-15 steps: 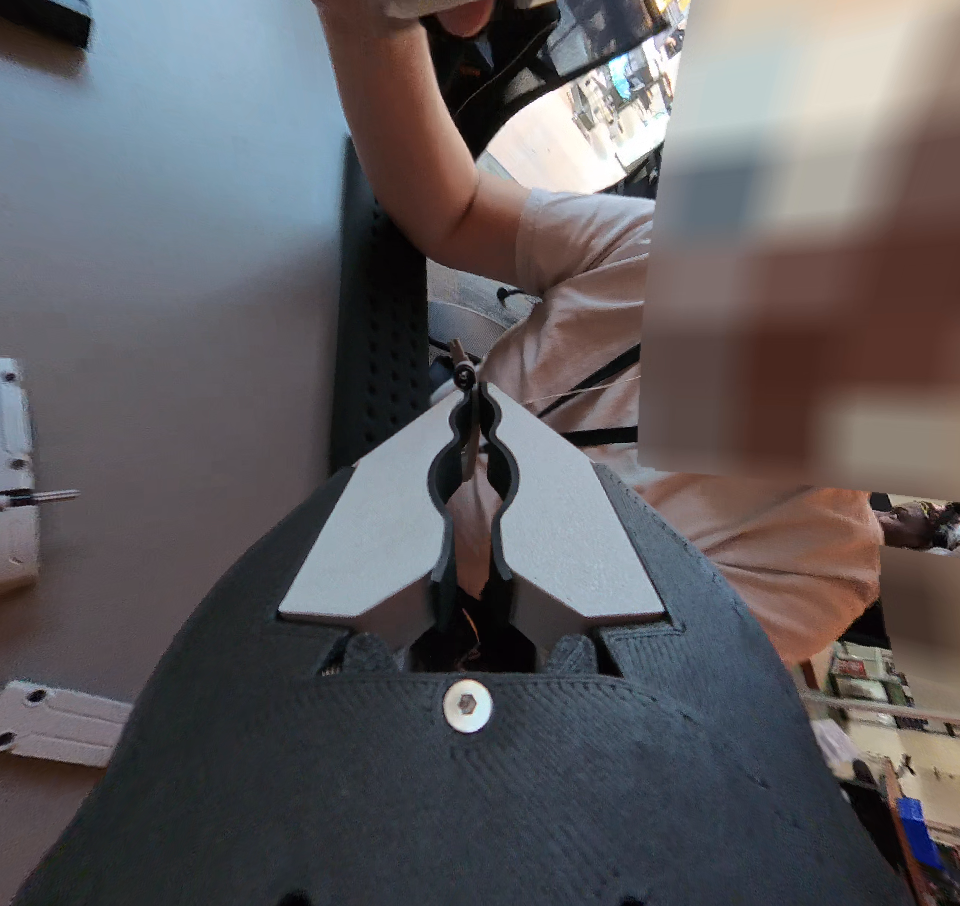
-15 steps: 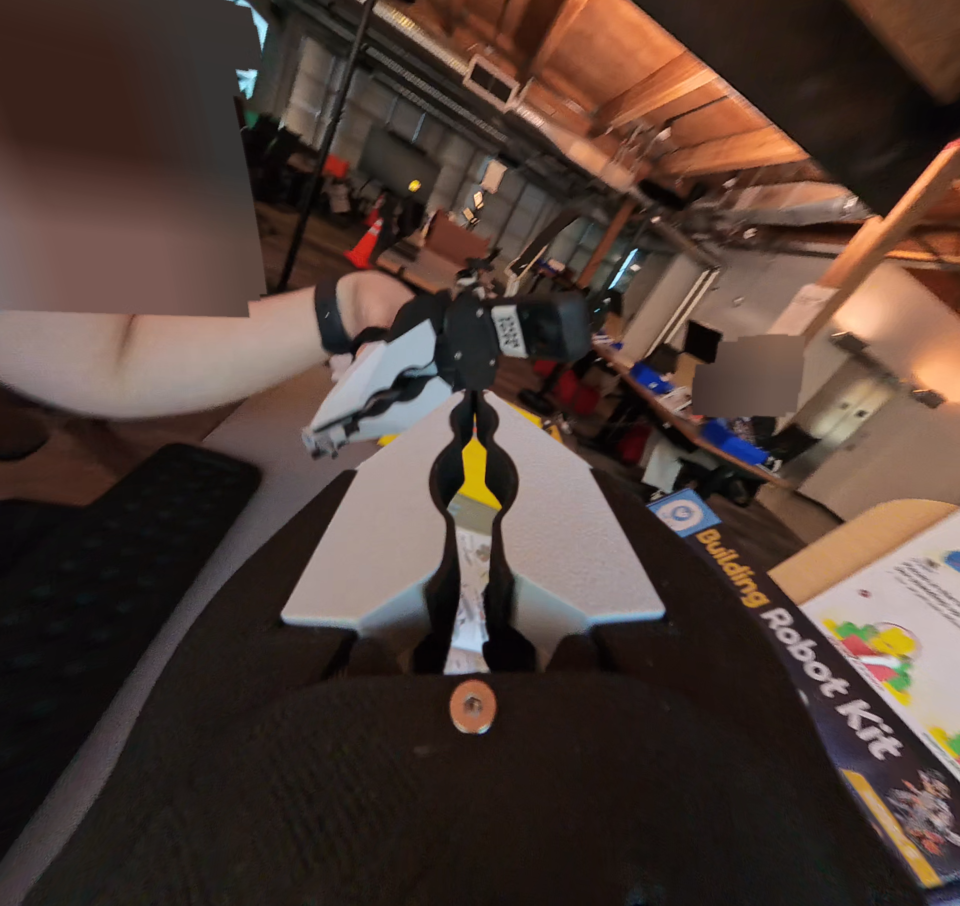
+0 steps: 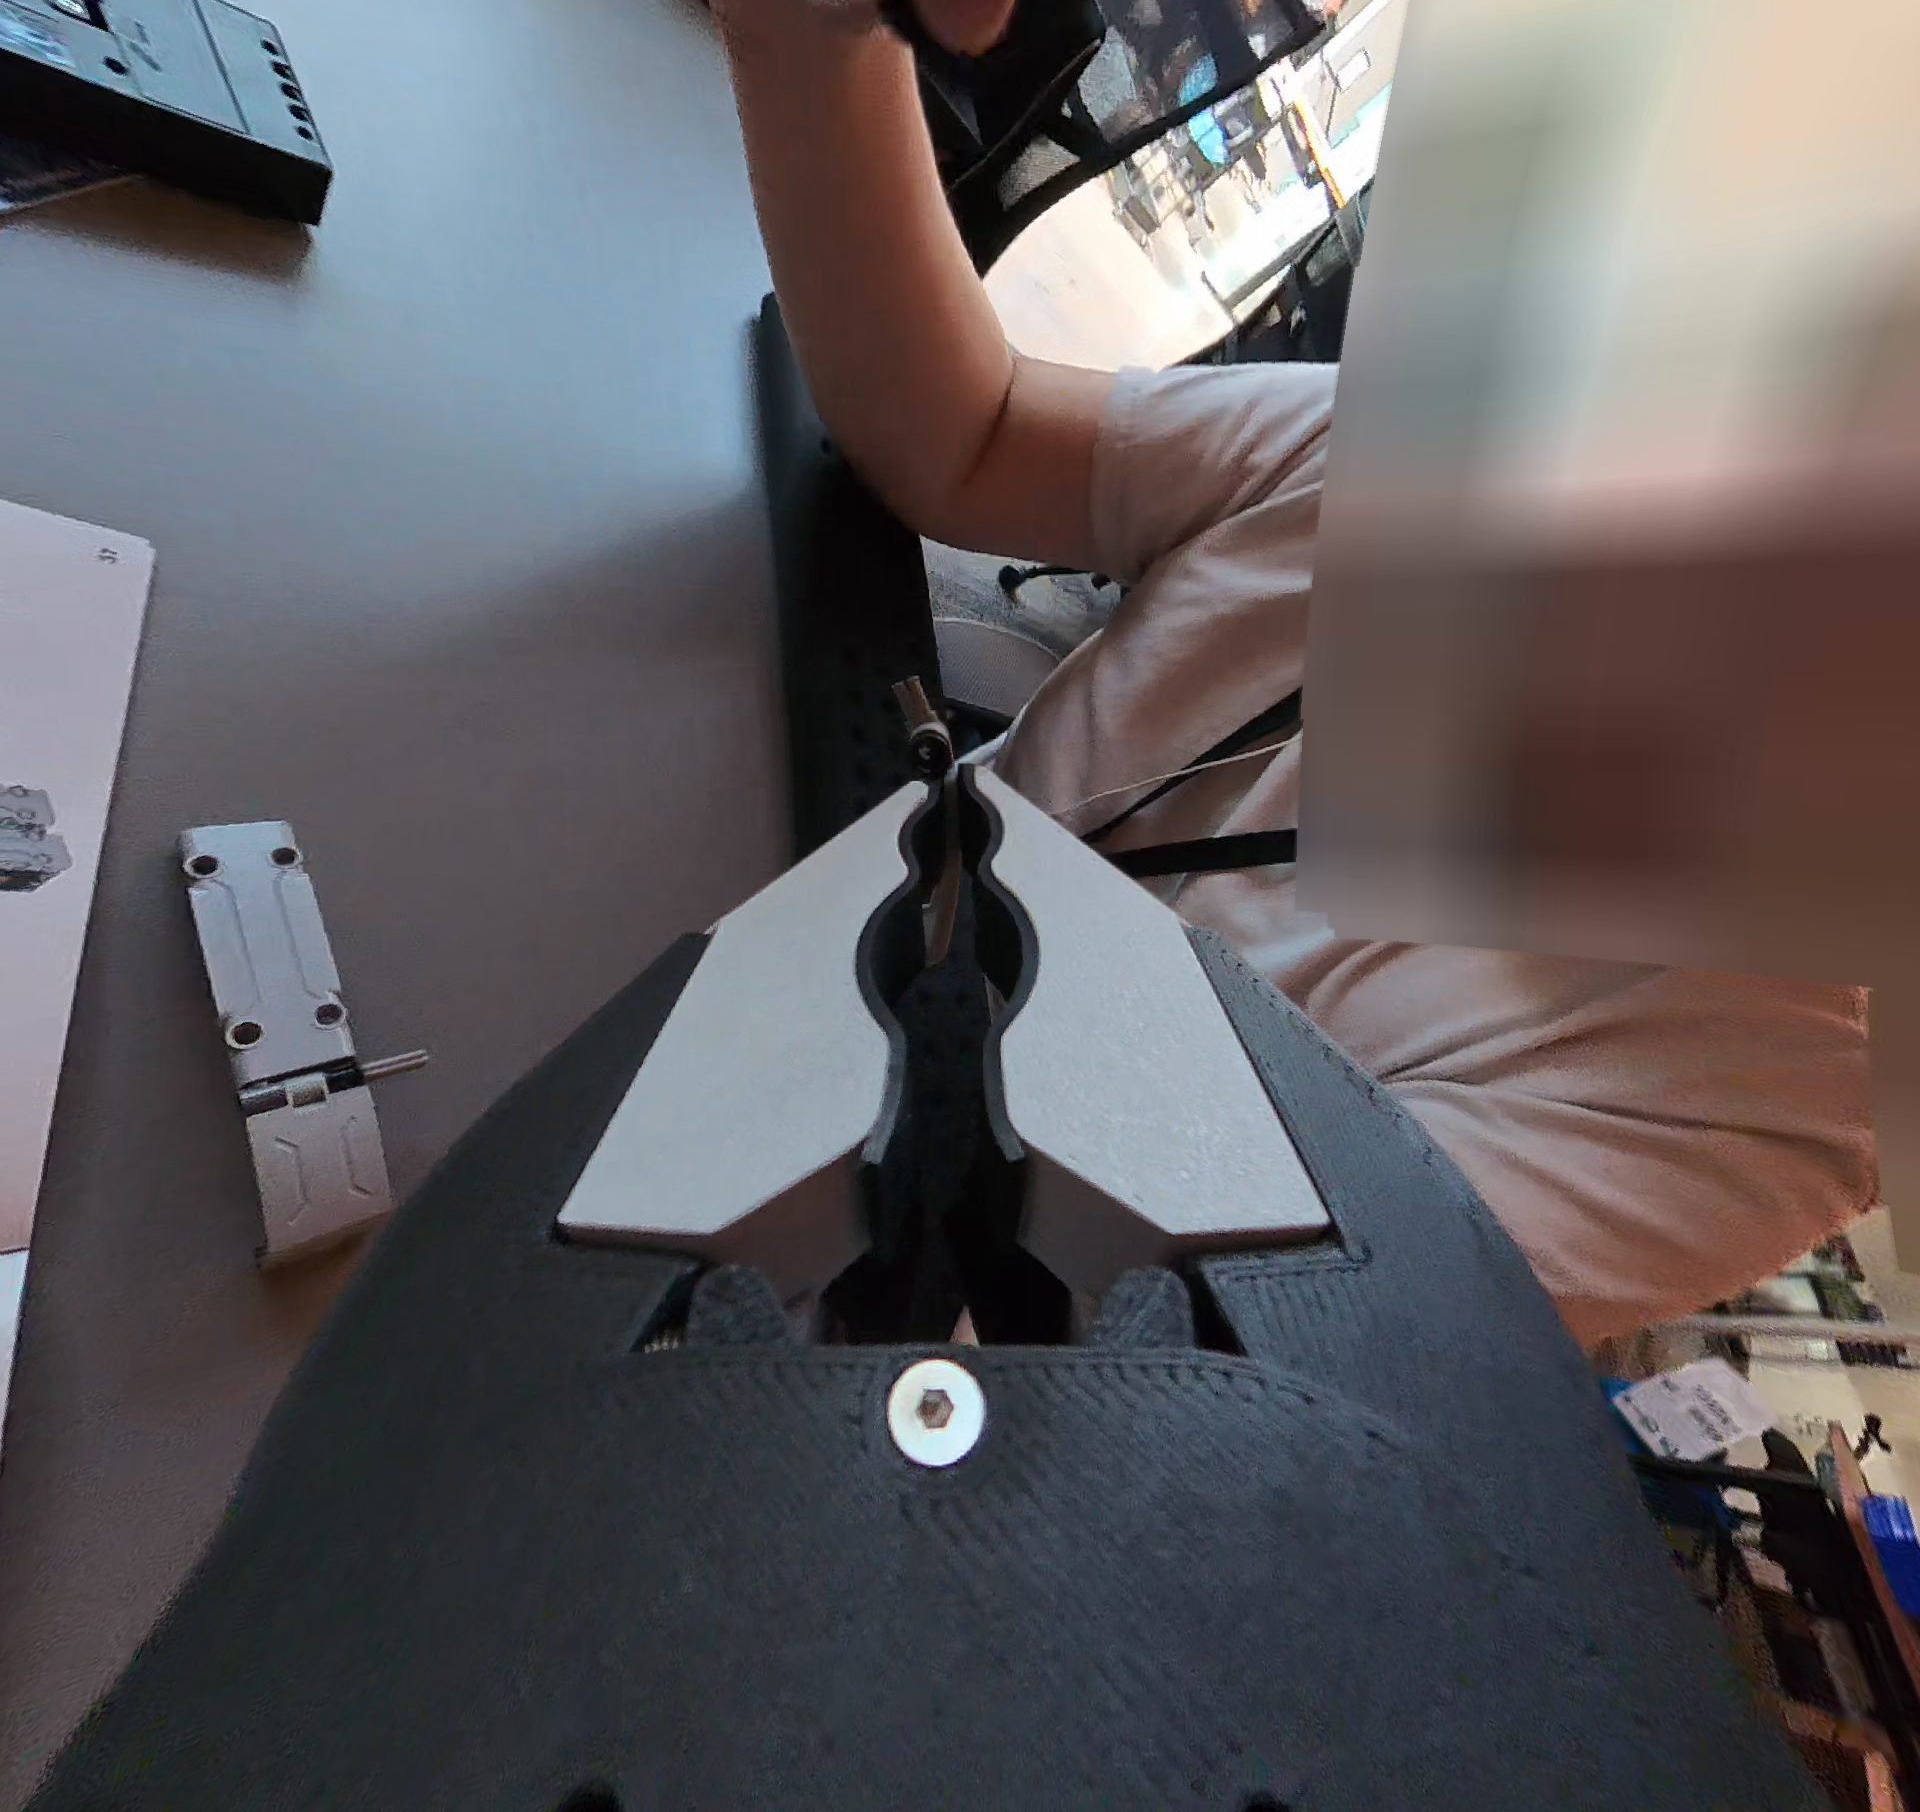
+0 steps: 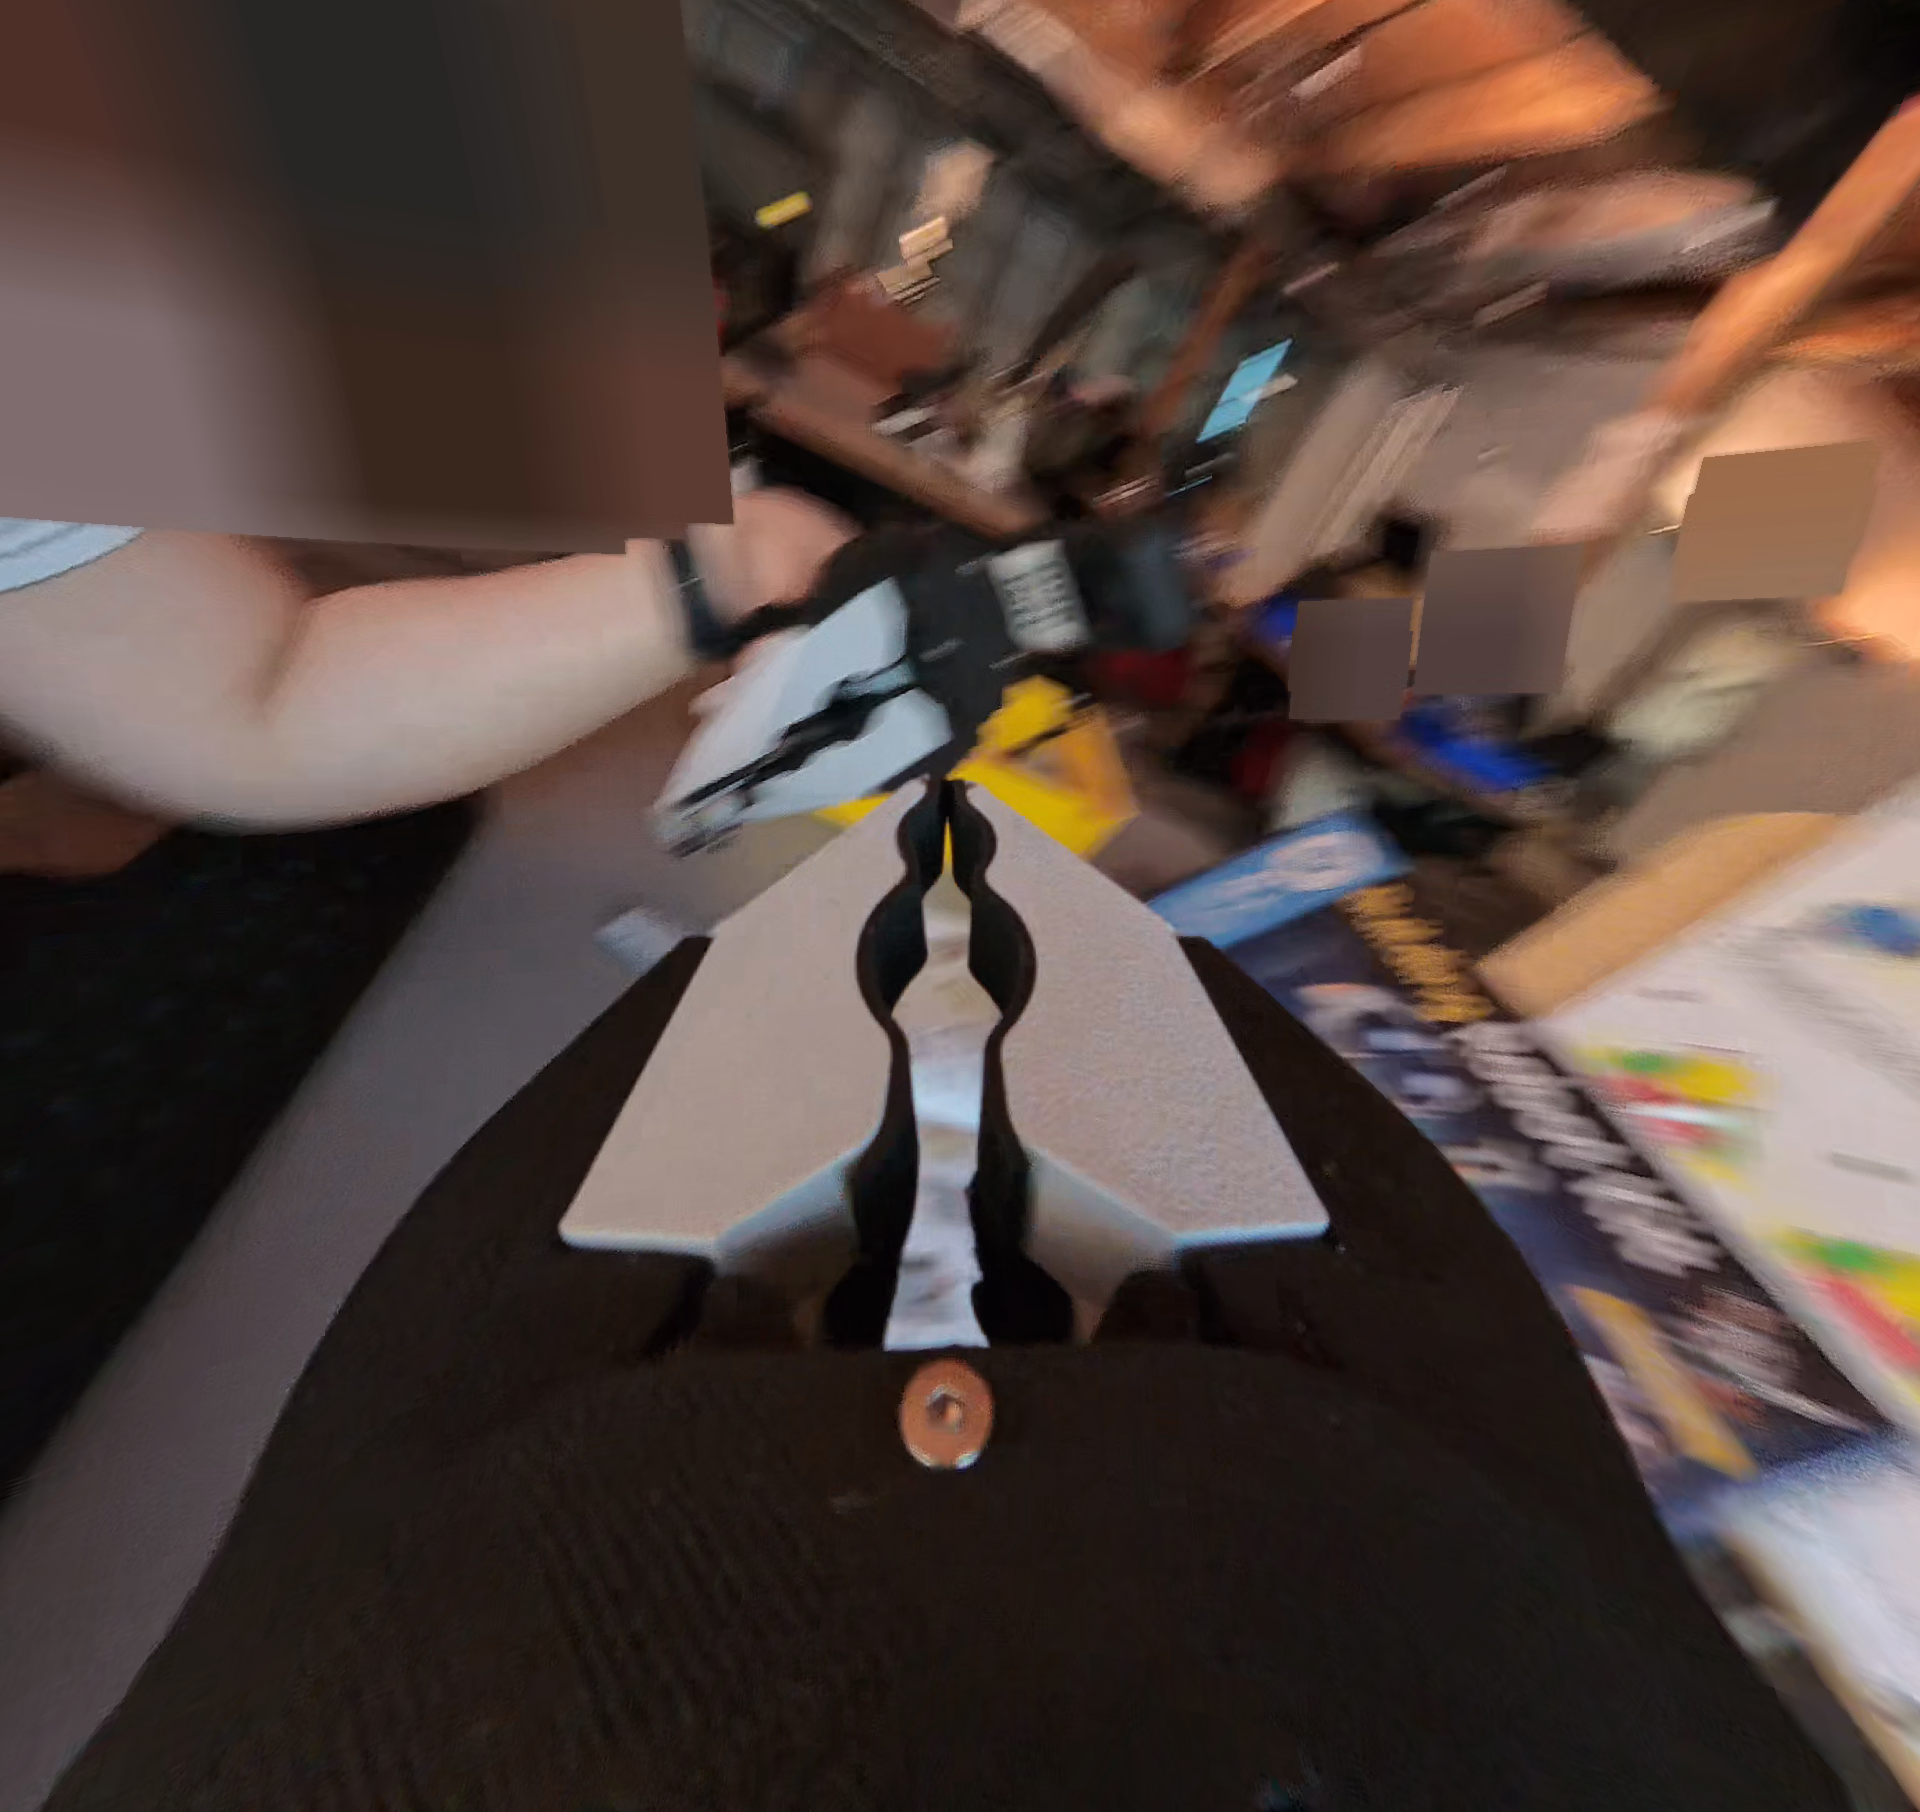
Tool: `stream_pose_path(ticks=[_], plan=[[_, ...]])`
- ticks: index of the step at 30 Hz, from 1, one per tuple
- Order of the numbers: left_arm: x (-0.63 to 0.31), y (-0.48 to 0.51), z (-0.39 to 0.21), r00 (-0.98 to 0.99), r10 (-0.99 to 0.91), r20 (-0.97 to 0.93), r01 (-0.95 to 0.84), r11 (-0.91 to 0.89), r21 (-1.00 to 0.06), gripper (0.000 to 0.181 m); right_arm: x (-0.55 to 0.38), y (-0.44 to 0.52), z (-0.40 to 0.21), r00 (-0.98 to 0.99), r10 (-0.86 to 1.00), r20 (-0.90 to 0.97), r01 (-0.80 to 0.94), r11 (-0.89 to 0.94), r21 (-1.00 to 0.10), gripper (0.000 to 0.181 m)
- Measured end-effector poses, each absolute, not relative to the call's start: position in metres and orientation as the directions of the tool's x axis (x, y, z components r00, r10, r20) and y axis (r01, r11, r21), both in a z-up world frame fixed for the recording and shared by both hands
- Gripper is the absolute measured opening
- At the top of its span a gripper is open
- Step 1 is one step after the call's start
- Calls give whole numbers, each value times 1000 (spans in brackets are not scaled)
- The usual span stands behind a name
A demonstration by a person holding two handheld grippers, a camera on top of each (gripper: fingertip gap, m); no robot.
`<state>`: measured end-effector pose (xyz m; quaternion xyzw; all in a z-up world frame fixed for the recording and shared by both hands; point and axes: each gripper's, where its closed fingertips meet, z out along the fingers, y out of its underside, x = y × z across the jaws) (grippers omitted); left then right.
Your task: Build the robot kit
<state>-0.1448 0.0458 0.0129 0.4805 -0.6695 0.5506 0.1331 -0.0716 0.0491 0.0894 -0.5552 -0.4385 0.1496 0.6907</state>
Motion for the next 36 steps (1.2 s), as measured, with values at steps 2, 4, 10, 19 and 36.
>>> stream_pose_path(ticks=[2, 4, 10, 19, 36], plan=[[-151, 38, 19, -556, -462, 691, -770, -25, -637, 0, -101, 47, 44, 410, 857, 311, 375, 152, -914, 3], [-155, 33, 24, -592, -428, 683, -755, -3, -656, 0, -119, 49, 19, 351, 888, 298, 447, 121, -886, 12], [-159, 35, 25, -595, -426, 681, -752, -4, -659, 0, -147, 51, 13, 307, 848, 431, 496, 244, -833, 56], [-160, 18, 21, -613, -406, 678, -761, 70, -645, 0, -166, 28, 33, 231, 787, 572, 451, 435, -780, 42], [-158, 10, 15, -602, -398, 692, -778, 98, -620, 0, -162, 28, 21, 184, 786, 590, 529, 426, -733, 25]])
